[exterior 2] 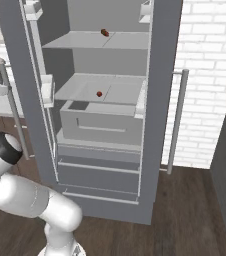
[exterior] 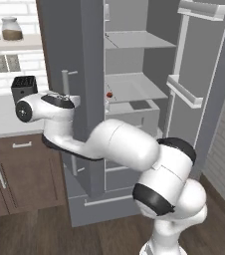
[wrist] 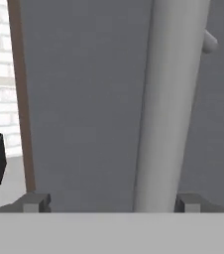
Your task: Take the strawberry from the fridge and place it on top of the pancake, located on the dining counter.
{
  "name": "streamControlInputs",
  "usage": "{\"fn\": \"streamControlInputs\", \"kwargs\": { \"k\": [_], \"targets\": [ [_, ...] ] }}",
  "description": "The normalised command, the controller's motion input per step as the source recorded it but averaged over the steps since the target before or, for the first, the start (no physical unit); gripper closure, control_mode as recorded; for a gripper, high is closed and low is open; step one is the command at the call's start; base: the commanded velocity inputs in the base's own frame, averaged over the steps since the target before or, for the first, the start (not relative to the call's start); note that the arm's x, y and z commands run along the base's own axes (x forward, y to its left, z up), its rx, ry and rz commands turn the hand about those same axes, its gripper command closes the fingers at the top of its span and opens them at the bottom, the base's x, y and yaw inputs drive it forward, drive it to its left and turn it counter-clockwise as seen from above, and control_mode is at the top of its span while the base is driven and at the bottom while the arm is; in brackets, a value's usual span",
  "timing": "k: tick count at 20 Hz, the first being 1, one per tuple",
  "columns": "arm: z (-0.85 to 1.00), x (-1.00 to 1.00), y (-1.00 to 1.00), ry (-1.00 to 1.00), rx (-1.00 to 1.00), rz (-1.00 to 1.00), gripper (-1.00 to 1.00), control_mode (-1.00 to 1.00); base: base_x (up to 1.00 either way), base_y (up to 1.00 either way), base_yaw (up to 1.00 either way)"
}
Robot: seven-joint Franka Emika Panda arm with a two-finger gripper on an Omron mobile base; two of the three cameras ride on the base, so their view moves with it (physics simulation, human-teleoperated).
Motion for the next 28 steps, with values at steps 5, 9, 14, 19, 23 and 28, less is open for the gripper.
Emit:
{"fn": "streamControlInputs", "kwargs": {
  "k": [5,9,14,19,23,28],
  "targets": [
    [0.03,-0.91,-0.14,-0.02,0.14,-0.08,-1.0,-1.0,0.0,0.0,0.0],
    [0.02,-1.0,-0.93,-0.02,0.34,0.09,-1.0,-1.0,0.0,0.0,0.0],
    [0.0,-0.94,-1.0,0.0,0.46,0.31,-1.0,-1.0,0.0,0.0,0.0],
    [0.13,-0.47,-0.96,0.05,0.62,0.31,-1.0,-1.0,0.0,0.0,0.0],
    [0.03,-0.03,-1.0,0.25,0.91,0.12,-1.0,-1.0,0.0,0.0,0.0],
    [0.02,0.56,-1.0,0.3,0.93,0.0,-1.0,-1.0,0.0,0.0,0.0]
  ]
}}
